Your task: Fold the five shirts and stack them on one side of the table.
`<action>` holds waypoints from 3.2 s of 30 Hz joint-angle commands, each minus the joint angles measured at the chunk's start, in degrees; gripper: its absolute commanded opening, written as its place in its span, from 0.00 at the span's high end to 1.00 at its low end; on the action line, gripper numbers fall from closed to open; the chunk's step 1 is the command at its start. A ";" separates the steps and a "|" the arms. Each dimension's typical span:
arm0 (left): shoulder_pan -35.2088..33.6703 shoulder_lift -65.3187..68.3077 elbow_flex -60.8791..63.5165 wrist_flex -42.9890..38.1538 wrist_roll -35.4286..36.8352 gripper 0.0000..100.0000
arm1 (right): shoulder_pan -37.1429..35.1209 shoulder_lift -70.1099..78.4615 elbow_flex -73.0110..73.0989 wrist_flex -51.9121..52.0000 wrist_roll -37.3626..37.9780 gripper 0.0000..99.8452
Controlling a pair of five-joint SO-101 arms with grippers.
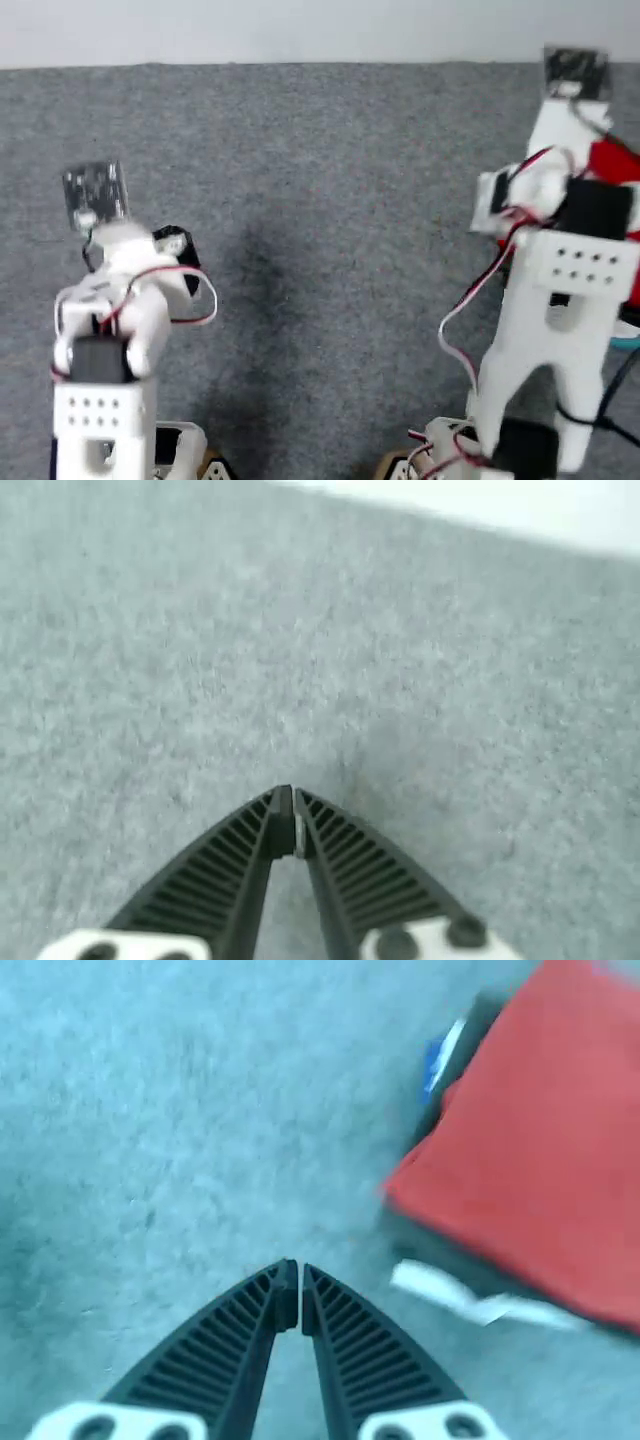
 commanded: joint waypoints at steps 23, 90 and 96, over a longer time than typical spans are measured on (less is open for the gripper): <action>0.44 -42.46 43.74 -14.95 -8.62 0.99 | -2.68 -64.84 86.42 -46.55 -9.76 0.99; 0.35 -42.46 45.93 10.55 -8.53 0.99 | 5.49 -84.88 108.66 -25.71 -0.97 0.99; 0.35 -42.46 45.93 10.55 -8.53 0.99 | 5.49 -84.88 108.66 -25.71 -0.97 0.99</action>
